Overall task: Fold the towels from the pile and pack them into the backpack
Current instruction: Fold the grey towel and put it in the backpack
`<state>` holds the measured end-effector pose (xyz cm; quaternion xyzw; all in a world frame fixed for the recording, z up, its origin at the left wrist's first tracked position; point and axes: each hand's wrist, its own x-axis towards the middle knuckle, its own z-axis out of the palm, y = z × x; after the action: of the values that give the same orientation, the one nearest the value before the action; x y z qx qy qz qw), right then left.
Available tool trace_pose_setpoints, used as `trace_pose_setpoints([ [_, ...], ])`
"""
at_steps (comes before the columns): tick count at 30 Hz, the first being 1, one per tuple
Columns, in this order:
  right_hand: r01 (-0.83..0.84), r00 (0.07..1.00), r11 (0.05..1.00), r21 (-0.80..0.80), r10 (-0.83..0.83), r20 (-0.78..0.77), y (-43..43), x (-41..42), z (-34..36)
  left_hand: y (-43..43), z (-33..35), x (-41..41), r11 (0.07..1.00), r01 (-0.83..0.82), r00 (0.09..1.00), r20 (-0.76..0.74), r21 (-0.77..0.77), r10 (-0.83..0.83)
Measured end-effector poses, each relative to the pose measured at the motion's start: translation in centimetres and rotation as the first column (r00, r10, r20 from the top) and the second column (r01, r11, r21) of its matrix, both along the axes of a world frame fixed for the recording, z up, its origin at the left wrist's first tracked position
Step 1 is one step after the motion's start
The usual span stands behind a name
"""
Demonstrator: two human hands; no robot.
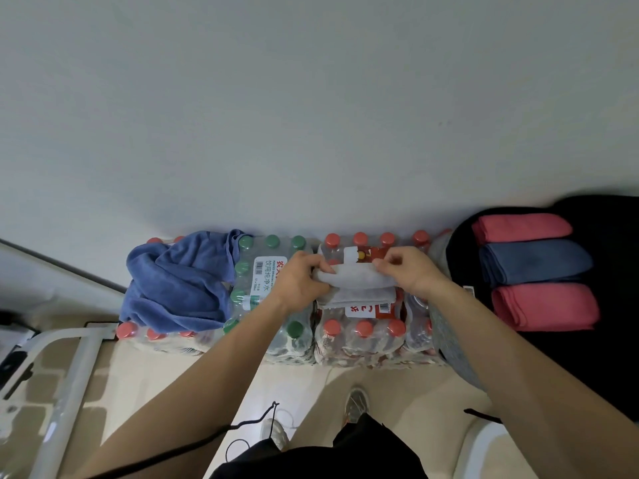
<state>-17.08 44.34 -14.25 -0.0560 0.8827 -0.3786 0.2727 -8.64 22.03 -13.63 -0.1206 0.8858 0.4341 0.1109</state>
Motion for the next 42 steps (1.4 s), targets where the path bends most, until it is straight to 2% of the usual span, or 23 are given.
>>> trace_pose_setpoints([
  [6,-0.012,0.99,0.999,-0.03,0.008,-0.141,0.4,3.0,-0.8,0.2,-2.2,2.1,0.992,0.108,0.989,-0.095,-0.07,-0.114],
  [9,-0.018,0.964,1.0,-0.021,0.012,-0.265,0.0,4.0,-1.5,0.5,-2.8,2.7,0.965,0.154,0.973,-0.139,-0.214,-0.186],
  [11,-0.024,0.951,1.0,-0.003,0.022,-0.308,-0.4,4.5,-1.9,0.6,-2.3,2.7,0.911,0.182,0.964,-0.116,-0.37,-0.24],
  [13,-0.027,0.941,0.999,0.036,0.038,-0.335,-0.8,4.8,-1.9,1.0,-1.6,2.0,0.851,0.157,0.961,-0.121,-0.501,-0.248],
  [15,-0.028,0.94,0.996,0.08,0.053,-0.337,-1.0,5.1,-1.7,2.1,-1.2,0.8,0.838,0.079,0.963,-0.176,-0.539,-0.204],
  [18,-0.034,0.937,0.959,0.282,0.129,-0.325,-1.6,5.4,-0.5,4.1,-2.1,-0.6,0.849,0.064,0.97,-0.168,-0.525,-0.178],
  [20,-0.036,0.907,0.855,0.518,0.246,-0.342,-2.0,5.3,0.3,4.9,-3.4,-0.6,0.832,0.11,0.977,-0.096,-0.544,-0.193],
  [22,0.011,0.863,0.761,0.648,0.32,-0.391,-2.5,5.0,0.7,5.2,-4.4,-0.2,0.813,0.093,0.978,-0.102,-0.575,-0.184],
  [23,0.045,0.835,0.768,0.639,0.322,-0.446,-2.8,4.8,0.6,5.4,-4.8,0.0,0.806,0.07,0.978,-0.118,-0.587,-0.171],
  [25,0.042,0.798,0.863,0.503,0.274,-0.536,-3.5,4.4,0.1,5.7,-5.3,0.4,0.803,0.023,0.978,-0.151,-0.596,-0.14],
  [27,-0.054,0.821,0.914,0.402,0.27,-0.504,-3.8,3.9,-1.3,5.8,-5.7,0.7,0.799,-0.005,0.977,-0.173,-0.601,-0.124],
  [30,-0.143,0.839,0.893,0.426,0.338,-0.426,-3.1,3.6,-3.5,5.6,-5.9,0.8,0.808,0.034,0.983,-0.125,-0.588,-0.132],
  [34,-0.095,0.81,0.898,0.43,0.321,-0.491,-2.4,3.9,-5.0,5.2,-6.1,0.9,0.852,0.082,0.986,-0.081,-0.517,-0.143],
  [42,-0.049,0.811,0.884,0.465,0.307,-0.498,-3.2,3.5,-5.5,5.2,-6.3,0.1,0.832,0.092,0.988,-0.056,-0.547,-0.146],
])
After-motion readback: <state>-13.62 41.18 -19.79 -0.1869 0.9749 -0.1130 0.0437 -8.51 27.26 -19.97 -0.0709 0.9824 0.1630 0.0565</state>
